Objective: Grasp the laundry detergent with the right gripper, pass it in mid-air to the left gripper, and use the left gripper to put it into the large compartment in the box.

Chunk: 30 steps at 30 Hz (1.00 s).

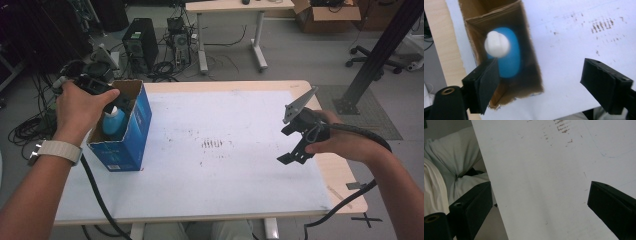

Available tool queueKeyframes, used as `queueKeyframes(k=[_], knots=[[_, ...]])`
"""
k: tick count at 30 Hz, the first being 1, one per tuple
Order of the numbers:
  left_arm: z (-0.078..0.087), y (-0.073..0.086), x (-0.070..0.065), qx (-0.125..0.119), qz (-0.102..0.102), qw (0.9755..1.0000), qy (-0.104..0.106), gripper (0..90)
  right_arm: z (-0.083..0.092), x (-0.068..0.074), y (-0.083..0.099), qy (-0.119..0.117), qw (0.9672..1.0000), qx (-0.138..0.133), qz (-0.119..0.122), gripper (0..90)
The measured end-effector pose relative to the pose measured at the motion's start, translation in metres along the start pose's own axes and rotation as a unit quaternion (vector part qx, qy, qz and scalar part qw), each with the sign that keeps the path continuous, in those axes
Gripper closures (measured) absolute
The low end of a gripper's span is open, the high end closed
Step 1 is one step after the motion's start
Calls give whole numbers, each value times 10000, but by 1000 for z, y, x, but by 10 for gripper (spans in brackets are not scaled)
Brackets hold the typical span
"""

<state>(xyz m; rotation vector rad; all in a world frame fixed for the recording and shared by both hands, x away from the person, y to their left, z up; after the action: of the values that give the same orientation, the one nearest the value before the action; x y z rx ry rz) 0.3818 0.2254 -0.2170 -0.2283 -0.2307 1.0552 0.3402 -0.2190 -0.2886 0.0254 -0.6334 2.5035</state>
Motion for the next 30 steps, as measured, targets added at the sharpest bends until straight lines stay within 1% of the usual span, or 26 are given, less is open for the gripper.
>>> queueKeyframes(k=[1,5,7,11,15,18,22,25,30], knots=[[1,0,-3,21,-52,10000,-23,148,0,1,0,2,10000,-2,-4,59],[5,0,-13,43,-201,9998,2,132,2,2,2,27,10000,2,-15,59],[7,-1,-18,40,-251,9997,56,103,3,3,3,36,10000,-1,-15,60],[12,-2,-29,28,-417,9991,63,102,6,5,4,52,10000,-22,-8,61],[17,-5,-39,-15,-548,9984,122,93,8,6,4,66,10000,-37,-17,61],[19,-7,-45,-2,-622,9977,256,75,9,8,5,69,10000,-48,9,62],[20,-8,-52,-17,-724,9968,343,47,10,8,6,78,10000,-48,-8,61],[20,-10,-58,15,-894,9953,360,42,11,8,6,75,10000,-55,-4,62],[22,-13,-67,-10,-1035,9938,399,41,11,8,6,81,9999,-59,-14,62]])
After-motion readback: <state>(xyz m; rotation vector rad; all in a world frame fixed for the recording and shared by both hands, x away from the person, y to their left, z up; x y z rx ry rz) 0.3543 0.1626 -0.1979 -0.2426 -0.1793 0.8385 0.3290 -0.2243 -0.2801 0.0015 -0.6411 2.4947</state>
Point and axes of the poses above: each handheld gripper's, and its own axes: z roughly backward along the jaws, y roughly out of its underside, x roughly to its left, the point moved 4 cm from there along -z, roughly forward along the jaws, and after that the axes turned 14 degrees about -z, right-handed, at the moved point
